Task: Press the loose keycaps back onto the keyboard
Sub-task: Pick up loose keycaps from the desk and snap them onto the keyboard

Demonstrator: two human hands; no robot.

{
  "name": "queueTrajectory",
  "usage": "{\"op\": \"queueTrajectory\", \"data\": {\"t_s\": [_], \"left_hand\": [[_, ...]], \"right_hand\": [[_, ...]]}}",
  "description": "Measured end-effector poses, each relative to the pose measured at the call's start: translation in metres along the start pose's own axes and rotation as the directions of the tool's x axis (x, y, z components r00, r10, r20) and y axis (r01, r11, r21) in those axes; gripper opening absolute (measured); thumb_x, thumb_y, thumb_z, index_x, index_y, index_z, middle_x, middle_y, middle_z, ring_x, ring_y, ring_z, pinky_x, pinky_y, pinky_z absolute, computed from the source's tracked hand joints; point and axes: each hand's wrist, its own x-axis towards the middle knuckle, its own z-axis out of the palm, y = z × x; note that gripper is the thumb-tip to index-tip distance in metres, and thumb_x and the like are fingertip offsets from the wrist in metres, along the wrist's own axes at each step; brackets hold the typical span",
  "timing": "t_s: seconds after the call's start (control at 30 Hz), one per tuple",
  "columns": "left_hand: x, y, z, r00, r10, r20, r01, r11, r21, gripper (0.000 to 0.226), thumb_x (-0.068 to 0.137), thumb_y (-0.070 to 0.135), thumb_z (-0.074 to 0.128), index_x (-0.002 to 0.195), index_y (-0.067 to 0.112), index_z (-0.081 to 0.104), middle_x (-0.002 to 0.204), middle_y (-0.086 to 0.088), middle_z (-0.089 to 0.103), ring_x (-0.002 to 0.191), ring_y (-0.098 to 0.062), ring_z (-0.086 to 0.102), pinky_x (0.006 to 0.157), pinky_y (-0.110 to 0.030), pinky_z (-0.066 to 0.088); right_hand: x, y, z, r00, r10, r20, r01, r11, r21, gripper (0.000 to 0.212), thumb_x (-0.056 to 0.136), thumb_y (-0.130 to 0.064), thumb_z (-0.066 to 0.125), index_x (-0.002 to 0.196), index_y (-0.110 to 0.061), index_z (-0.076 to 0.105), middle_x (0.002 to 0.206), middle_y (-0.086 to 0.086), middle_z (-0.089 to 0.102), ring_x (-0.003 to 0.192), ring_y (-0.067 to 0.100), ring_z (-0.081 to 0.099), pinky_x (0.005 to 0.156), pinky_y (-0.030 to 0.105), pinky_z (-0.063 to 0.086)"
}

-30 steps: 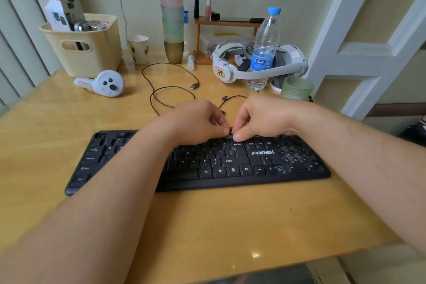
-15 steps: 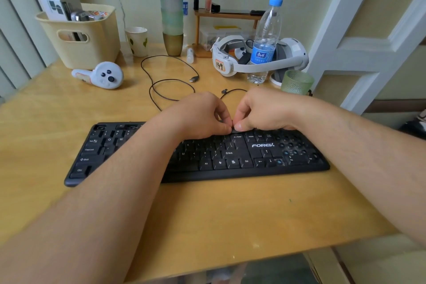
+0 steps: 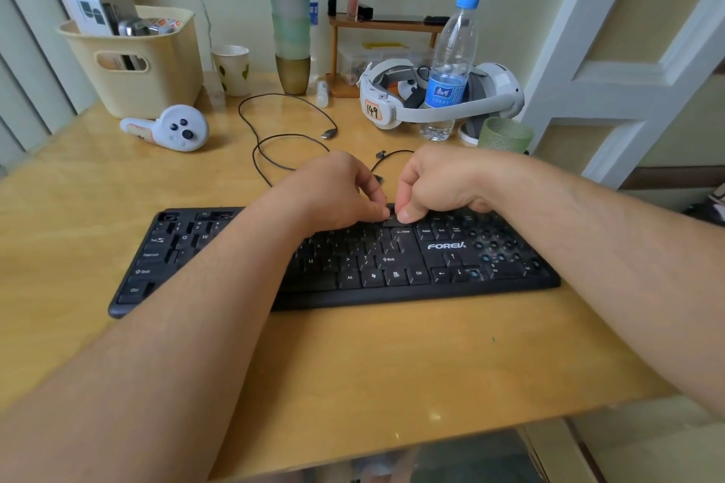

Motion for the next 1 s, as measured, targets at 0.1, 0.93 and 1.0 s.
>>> {"op": "queueTrajectory", "data": {"t_s": [0.1,0.93,1.0], "left_hand": [[0.0,0.001,0.0,1.0,-0.008,-0.007,0.008,1.0,0.005,0.012,0.082,0.04,0.085,0.079,0.032,0.077,0.065,0.012,0.055,0.066,-0.008,0.052,0.059,-0.025,0.037],[0.003,-0.002,-0.003,0.977,-0.071,-0.201,0.058,0.996,-0.069,0.008,0.085,0.034,0.077,0.081,0.029,0.072,0.067,0.01,0.061,0.064,-0.008,0.057,0.057,-0.026,0.039],[0.003,-0.001,-0.002,0.97,-0.063,-0.233,0.051,0.997,-0.058,0.009,0.085,0.036,0.076,0.079,0.03,0.071,0.066,0.009,0.061,0.065,-0.01,0.058,0.061,-0.027,0.043]], "right_hand": [[0.002,0.0,-0.001,1.0,0.007,0.019,-0.008,1.0,0.019,0.013,0.087,-0.01,0.08,0.079,-0.02,0.077,0.095,-0.003,0.067,0.09,0.011,0.056,0.089,0.037,0.042],[0.008,0.006,-0.002,0.996,-0.066,-0.055,0.063,0.997,-0.048,0.022,0.078,-0.032,0.09,0.081,-0.019,0.073,0.086,-0.006,0.068,0.082,0.012,0.06,0.072,0.033,0.047],[0.009,0.005,0.003,0.997,-0.059,-0.054,0.054,0.993,-0.103,0.022,0.08,-0.034,0.088,0.082,-0.02,0.071,0.089,-0.005,0.067,0.084,0.013,0.06,0.069,0.031,0.046]]}}
